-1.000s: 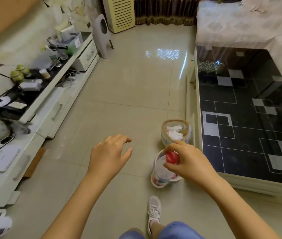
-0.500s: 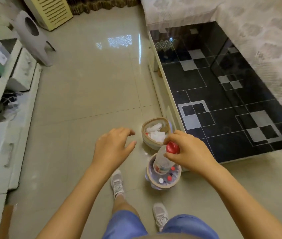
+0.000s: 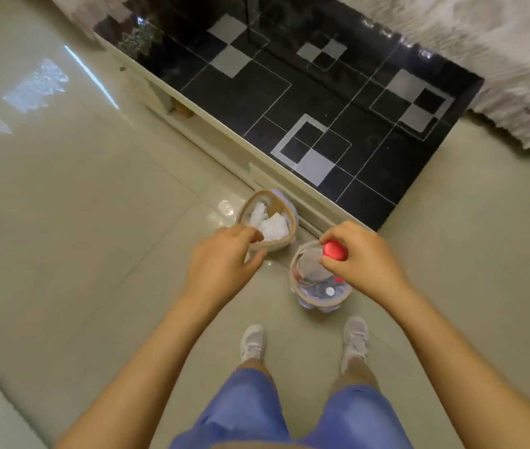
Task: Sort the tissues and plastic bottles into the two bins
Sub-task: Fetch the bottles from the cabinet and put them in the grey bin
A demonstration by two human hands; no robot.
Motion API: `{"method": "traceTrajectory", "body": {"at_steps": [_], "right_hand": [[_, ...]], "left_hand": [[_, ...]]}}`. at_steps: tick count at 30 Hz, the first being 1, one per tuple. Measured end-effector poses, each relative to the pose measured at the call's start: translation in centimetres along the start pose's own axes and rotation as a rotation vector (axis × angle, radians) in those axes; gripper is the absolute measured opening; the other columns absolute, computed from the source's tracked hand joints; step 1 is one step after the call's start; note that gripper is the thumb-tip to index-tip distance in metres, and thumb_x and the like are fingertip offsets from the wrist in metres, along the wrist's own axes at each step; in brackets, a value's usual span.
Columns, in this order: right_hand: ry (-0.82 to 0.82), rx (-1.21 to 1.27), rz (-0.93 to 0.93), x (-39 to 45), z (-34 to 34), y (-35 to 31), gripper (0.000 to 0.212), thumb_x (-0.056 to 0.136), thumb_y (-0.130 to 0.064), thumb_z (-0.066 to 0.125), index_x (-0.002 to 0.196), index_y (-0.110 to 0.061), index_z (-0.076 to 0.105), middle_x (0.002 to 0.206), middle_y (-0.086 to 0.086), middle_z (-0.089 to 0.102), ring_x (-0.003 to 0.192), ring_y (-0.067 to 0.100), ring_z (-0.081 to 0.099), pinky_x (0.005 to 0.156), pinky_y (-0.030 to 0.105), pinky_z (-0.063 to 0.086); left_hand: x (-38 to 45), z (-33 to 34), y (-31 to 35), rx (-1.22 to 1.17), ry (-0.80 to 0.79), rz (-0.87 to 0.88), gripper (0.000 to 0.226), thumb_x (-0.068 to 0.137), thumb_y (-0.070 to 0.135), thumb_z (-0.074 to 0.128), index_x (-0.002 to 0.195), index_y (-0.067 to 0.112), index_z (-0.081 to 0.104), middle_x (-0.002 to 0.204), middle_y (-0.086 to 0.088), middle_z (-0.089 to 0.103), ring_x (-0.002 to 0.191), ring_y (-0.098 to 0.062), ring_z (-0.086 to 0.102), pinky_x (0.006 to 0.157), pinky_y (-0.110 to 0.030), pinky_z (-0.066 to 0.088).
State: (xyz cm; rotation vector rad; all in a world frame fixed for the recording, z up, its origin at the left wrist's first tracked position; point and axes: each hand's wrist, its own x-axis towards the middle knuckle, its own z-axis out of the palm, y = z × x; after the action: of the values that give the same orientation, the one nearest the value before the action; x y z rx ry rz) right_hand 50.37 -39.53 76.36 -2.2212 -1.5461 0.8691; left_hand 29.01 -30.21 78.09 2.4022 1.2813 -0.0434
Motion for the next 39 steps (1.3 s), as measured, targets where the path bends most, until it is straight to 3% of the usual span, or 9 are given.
{"method": "traceTrajectory", "body": {"at_steps": [8, 14, 20, 26, 31, 35, 39], "right_hand": [[0.134, 0.105, 0.208, 2.3, 7.2, 3.4, 0.021, 0.073, -0.023, 0.070, 0.094, -0.025, 0.067, 0.101, -0.003, 0.062, 0.088, 0.022, 0.060, 0.075, 0.038, 0.050], [0.261, 0.176, 0.319, 3.5, 14.4, 10.0, 0.020, 0.073, -0.021, 0.070, 0.092, -0.025, 0.066, 0.099, -0.010, 0.060, 0.089, 0.014, 0.058, 0.072, 0.026, 0.042], [0.346, 0.169, 0.379, 4.6, 21.7, 17.2, 0.022, 0.070, -0.018, 0.073, 0.091, -0.021, 0.068, 0.103, 0.000, 0.065, 0.092, 0.022, 0.061, 0.077, 0.038, 0.051], [0.260, 0.103, 0.396, 7.6, 29.6, 23.2, 0.020, 0.076, -0.015, 0.070, 0.096, -0.015, 0.069, 0.106, 0.007, 0.064, 0.099, 0.025, 0.059, 0.075, 0.029, 0.042], [0.193, 0.068, 0.369, 9.8, 34.7, 26.5, 0.022, 0.083, -0.014, 0.064, 0.104, -0.013, 0.070, 0.104, 0.013, 0.063, 0.095, 0.031, 0.058, 0.077, 0.043, 0.047], [0.095, 0.004, 0.363, 10.5, 37.9, 28.2, 0.018, 0.085, -0.013, 0.060, 0.098, -0.007, 0.071, 0.098, 0.016, 0.064, 0.089, 0.034, 0.058, 0.072, 0.046, 0.047], [0.015, 0.014, 0.444, 10.3, 40.3, 30.2, 0.013, 0.083, -0.011, 0.061, 0.090, -0.010, 0.072, 0.085, 0.009, 0.070, 0.082, 0.028, 0.063, 0.068, 0.037, 0.048]], "left_hand": [[5.2, 7.7, -2.6, 0.016, -0.131, 0.160, 0.027, 0.089, 0.038, 0.057, 0.112, 0.025, 0.063, 0.112, 0.007, 0.064, 0.101, -0.018, 0.059, 0.072, -0.031, 0.047], [8.7, 17.1, -4.7, -0.018, -0.165, 0.138, 0.025, 0.090, 0.038, 0.055, 0.110, 0.026, 0.063, 0.110, 0.009, 0.065, 0.099, -0.015, 0.060, 0.073, -0.033, 0.051], [10.5, 25.7, -6.2, -0.026, -0.150, 0.154, 0.025, 0.089, 0.036, 0.057, 0.112, 0.027, 0.062, 0.109, 0.008, 0.065, 0.098, -0.016, 0.060, 0.069, -0.031, 0.047], [11.5, 33.2, -7.5, -0.055, -0.138, 0.128, 0.026, 0.090, 0.039, 0.054, 0.112, 0.027, 0.062, 0.110, 0.010, 0.064, 0.101, -0.014, 0.058, 0.068, -0.027, 0.041], [12.2, 38.1, -8.6, -0.068, -0.172, 0.121, 0.024, 0.091, 0.038, 0.054, 0.112, 0.029, 0.061, 0.108, 0.013, 0.064, 0.101, -0.010, 0.058, 0.068, -0.026, 0.037], [13.1, 41.4, -9.3, -0.086, -0.220, 0.113, 0.024, 0.091, 0.037, 0.054, 0.113, 0.030, 0.061, 0.107, 0.013, 0.064, 0.101, -0.010, 0.057, 0.068, -0.024, 0.034], [14.2, 44.2, -9.1, -0.110, -0.281, 0.123, 0.024, 0.091, 0.034, 0.055, 0.114, 0.030, 0.060, 0.107, 0.013, 0.064, 0.098, -0.010, 0.058, 0.068, -0.024, 0.036]]}}
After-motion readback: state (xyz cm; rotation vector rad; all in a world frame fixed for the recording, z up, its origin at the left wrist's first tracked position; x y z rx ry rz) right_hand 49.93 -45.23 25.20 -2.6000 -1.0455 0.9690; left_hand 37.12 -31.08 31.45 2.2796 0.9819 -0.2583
